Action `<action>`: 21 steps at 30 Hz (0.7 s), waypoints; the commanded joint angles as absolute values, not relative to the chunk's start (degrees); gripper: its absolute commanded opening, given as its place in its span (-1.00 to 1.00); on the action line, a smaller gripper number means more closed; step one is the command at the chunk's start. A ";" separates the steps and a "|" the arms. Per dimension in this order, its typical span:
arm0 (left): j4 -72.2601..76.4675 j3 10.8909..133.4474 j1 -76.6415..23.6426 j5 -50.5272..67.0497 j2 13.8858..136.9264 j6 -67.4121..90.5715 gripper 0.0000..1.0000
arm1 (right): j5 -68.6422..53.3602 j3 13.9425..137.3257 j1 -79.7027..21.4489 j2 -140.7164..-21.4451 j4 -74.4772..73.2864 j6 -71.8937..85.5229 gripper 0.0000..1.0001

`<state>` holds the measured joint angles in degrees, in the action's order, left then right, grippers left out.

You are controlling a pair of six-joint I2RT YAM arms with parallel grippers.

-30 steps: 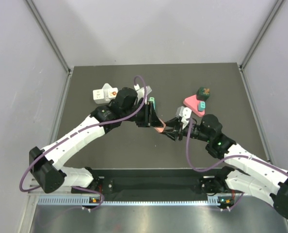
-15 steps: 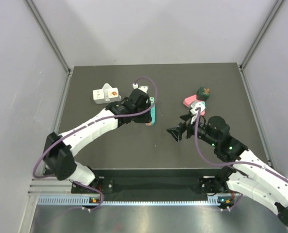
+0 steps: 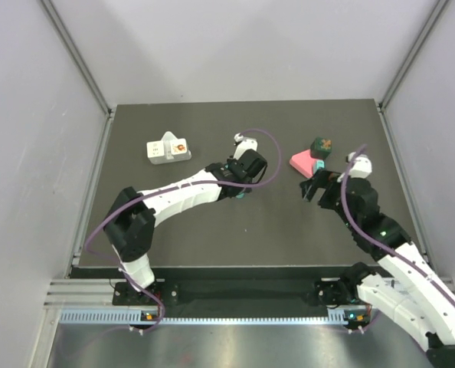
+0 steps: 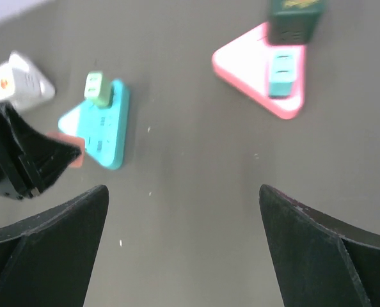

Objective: Insert the plug

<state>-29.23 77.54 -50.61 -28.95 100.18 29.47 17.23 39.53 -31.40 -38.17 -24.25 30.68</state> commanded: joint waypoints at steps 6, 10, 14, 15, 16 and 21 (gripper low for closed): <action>-25.13 83.49 -50.36 -32.25 106.17 27.42 -1.00 | 0.18 42.54 -11.80 -33.75 -25.66 31.47 1.00; -26.54 84.81 -50.36 -33.66 108.54 27.51 -1.00 | -4.13 42.45 -10.02 -34.37 -25.75 30.76 0.99; -28.38 86.30 -50.19 -34.19 109.86 26.54 -1.00 | -5.97 41.66 -9.41 -34.54 -24.79 30.50 0.99; -29.08 86.48 -50.19 -34.19 110.12 26.54 -1.00 | -6.24 41.57 -9.40 -34.54 -24.61 30.41 1.00; -29.61 86.66 -49.92 -34.10 110.13 26.46 -1.00 | -6.33 41.57 -9.32 -34.63 -24.52 30.41 0.99; -30.41 86.75 -48.87 -32.26 110.74 25.75 -1.00 | -6.85 41.48 -9.05 -35.16 -24.17 30.50 0.99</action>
